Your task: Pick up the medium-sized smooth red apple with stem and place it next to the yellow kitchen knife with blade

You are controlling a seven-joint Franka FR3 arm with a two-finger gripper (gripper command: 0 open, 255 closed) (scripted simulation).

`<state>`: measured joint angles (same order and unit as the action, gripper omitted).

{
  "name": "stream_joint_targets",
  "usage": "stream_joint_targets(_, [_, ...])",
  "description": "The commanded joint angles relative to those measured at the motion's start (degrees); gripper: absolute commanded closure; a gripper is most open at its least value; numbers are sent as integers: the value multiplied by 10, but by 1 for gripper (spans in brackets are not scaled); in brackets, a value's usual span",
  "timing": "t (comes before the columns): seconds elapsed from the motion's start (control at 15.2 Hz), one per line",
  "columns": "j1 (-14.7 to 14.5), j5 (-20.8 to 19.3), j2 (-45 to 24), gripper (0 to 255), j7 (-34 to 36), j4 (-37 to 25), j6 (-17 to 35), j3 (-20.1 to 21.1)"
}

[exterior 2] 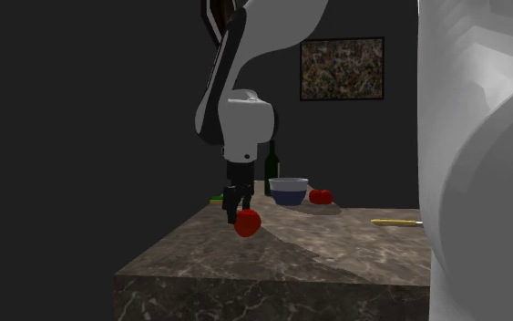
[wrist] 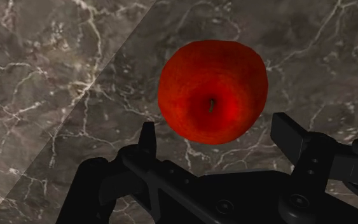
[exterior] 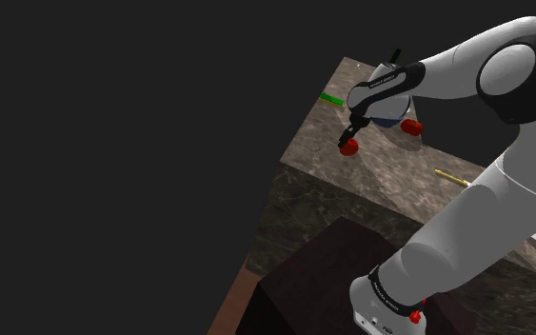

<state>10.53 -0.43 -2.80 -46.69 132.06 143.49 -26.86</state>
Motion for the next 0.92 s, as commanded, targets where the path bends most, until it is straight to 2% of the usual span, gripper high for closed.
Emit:
stream_joint_targets(0.0, [0,0,0,0,0,0,0,0])
stream_joint_targets(0.07, [0,0,0,255,0,0,0,0])
stream_joint_targets(0.66, [0,0,0,255,0,0,0,0])
stream_joint_targets(0.86, [-1,-12,17,255,8,-8,-23,-1])
